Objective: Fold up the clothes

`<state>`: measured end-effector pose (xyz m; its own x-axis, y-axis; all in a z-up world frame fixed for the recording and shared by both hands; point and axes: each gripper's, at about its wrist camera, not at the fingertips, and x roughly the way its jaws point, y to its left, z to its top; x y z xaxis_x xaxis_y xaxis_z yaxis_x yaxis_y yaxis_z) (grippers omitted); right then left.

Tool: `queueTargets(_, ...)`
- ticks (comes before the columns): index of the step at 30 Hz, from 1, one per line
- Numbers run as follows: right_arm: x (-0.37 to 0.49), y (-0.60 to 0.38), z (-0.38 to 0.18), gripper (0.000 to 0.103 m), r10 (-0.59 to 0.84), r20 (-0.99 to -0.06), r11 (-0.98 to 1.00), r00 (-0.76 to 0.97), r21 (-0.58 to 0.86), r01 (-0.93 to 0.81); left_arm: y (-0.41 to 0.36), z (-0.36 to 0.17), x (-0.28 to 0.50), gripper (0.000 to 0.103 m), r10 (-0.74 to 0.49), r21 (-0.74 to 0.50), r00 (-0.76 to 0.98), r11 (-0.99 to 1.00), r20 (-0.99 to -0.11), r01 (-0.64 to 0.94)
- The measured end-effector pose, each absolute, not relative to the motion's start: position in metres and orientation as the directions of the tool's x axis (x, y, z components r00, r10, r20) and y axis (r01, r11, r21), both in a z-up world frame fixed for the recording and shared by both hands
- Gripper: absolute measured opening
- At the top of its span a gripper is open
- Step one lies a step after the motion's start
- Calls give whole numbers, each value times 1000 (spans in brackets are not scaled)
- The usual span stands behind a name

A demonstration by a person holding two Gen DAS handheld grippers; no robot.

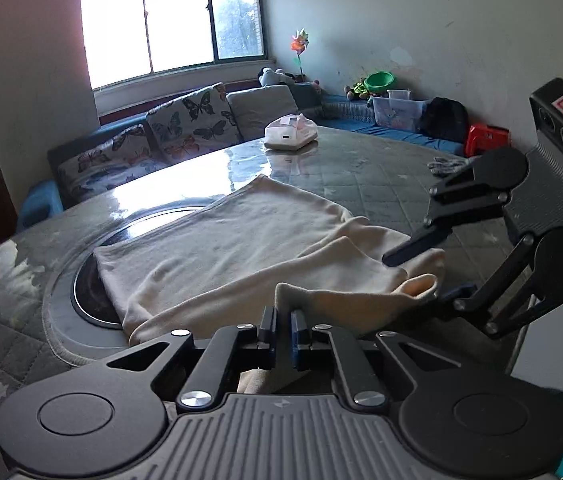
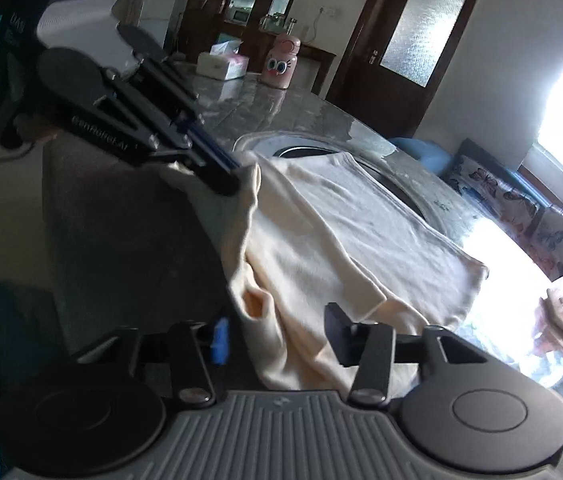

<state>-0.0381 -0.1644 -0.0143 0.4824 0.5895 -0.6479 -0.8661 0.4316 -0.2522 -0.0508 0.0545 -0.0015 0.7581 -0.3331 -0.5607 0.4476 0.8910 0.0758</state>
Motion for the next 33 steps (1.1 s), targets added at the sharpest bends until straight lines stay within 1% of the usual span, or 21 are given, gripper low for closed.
queueTargets(1, -30, -165, -12, 19, 597, -657, 449, 459, -201, -871, 56, -2, -51, 8, -334, 73, 755, 891, -564, 448)
queueTargets(2, -22, -165, -9, 17, 606, -666, 465, 436, -149, -873, 57, -3, -52, 11, -334, 73, 753, 891, -567, 449)
queueTargets(4, -13, -166, -5, 14, 615, -668, 485, 420, -101, -869, 60, -5, -55, 12, -336, 75, 750, 888, -570, 455)
queueTargets(5, -9, -167, -3, 13, 618, -667, 493, 415, -82, -866, 61, -5, -58, 15, -338, 78, 750, 886, -569, 458)
queueTargets(6, -4, -167, -1, 13, 622, -667, 501, 410, -63, -863, 60, -6, -62, 22, -336, 88, 752, 883, -567, 461)
queueTargets(7, 0, -168, 0, 13, 626, -666, 509, 405, -45, -860, 60, -7, -66, 26, -333, 102, 755, 880, -565, 465)
queueTargets(9, 7, -169, 3, 12, 633, -665, 520, 397, -15, -854, 59, -10, -74, 42, -321, 134, 761, 873, -563, 468)
queueTargets(10, 9, -169, 4, 12, 635, -664, 523, 395, -8, -853, 57, -12, -76, 44, -309, 156, 765, 870, -564, 467)
queueTargets(15, 11, -167, 5, 11, 634, -658, 533, 406, -9, -846, 55, -26, -78, 44, -255, 242, 772, 852, -583, 465)
queueTargets(16, 11, -166, 5, 11, 634, -657, 535, 408, -9, -845, 55, -28, -78, 43, -245, 259, 773, 847, -586, 465)
queueTargets(17, 10, -166, 5, 9, 633, -655, 537, 412, -12, -843, 55, -30, -77, 38, -237, 270, 773, 844, -589, 464)
queueTargets(18, 8, -165, 5, 8, 631, -654, 540, 417, -16, -841, 56, -31, -76, 29, -230, 275, 773, 843, -592, 462)
queueTargets(19, 7, -165, 5, 7, 631, -652, 542, 421, -19, -840, 58, -31, -75, 24, -230, 274, 772, 844, -592, 461)
queueTargets(21, 3, -166, 4, 6, 634, -645, 543, 427, -21, -839, 61, -30, -74, 11, -239, 259, 771, 848, -590, 461)
queueTargets(22, 1, -166, 5, 6, 636, -641, 544, 429, -22, -839, 63, -28, -74, 9, -248, 245, 769, 852, -589, 463)
queueTargets(26, -7, -170, 8, 6, 650, -625, 538, 433, -24, -842, 64, -23, -79, 5, -258, 231, 770, 856, -583, 462)
queueTargets(28, -12, -171, 12, 6, 656, -617, 531, 434, -31, -847, 65, -20, -83, 5, -270, 206, 766, 863, -584, 461)
queueTargets(33, -31, -178, 26, 5, 669, -609, 505, 426, -48, -862, 65, -9, -101, 5, -281, 194, 768, 865, -576, 463)
